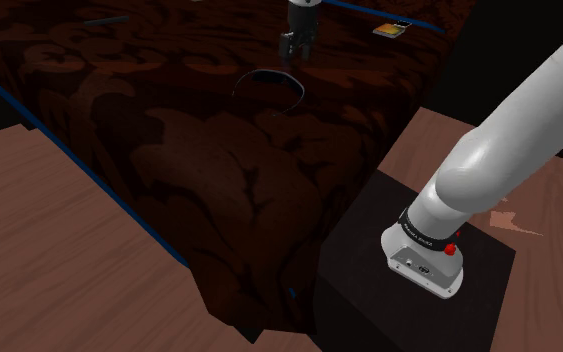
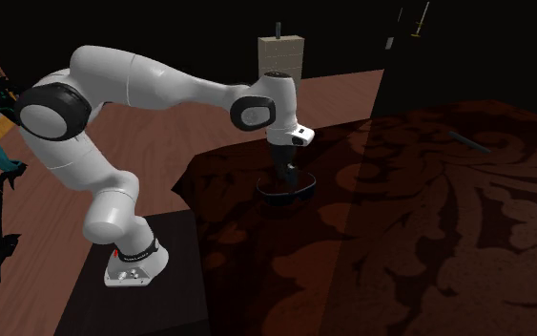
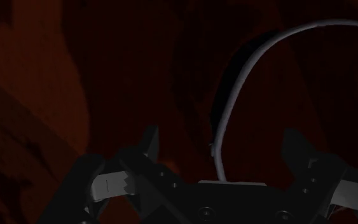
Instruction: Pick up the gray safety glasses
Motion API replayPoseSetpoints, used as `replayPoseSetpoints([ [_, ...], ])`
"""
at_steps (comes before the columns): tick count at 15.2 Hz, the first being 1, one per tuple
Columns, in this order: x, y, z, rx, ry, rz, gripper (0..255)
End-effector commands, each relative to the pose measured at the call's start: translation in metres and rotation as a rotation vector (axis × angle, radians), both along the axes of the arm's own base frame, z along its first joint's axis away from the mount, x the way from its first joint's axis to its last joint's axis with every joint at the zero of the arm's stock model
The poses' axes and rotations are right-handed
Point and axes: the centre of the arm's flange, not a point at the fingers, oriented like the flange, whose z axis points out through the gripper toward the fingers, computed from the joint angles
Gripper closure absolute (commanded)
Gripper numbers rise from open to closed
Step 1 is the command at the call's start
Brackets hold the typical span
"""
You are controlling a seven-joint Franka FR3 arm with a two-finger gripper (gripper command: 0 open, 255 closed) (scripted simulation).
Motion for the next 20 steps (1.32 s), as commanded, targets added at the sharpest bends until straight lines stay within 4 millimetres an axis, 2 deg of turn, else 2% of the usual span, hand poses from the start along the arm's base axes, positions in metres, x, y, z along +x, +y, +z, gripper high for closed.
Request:
replayPoseSetpoints([
  [1,0.027,0.002,-0.010,-0.009,0.002,0.001,0],
  [2,0.037,0.002,-0.015,-0.013,0.002,0.001,0],
  [9,0.037,0.002,-0.052,-0.013,0.002,0.001,0],
  [11,0.037,0.002,-0.055,-0.013,0.002,0.001,0],
  [12,0.037,0.002,-0.055,-0.013,0.002,0.001,255],
  [20,0.038,0.002,-0.055,-0.013,0.002,0.001,255],
])
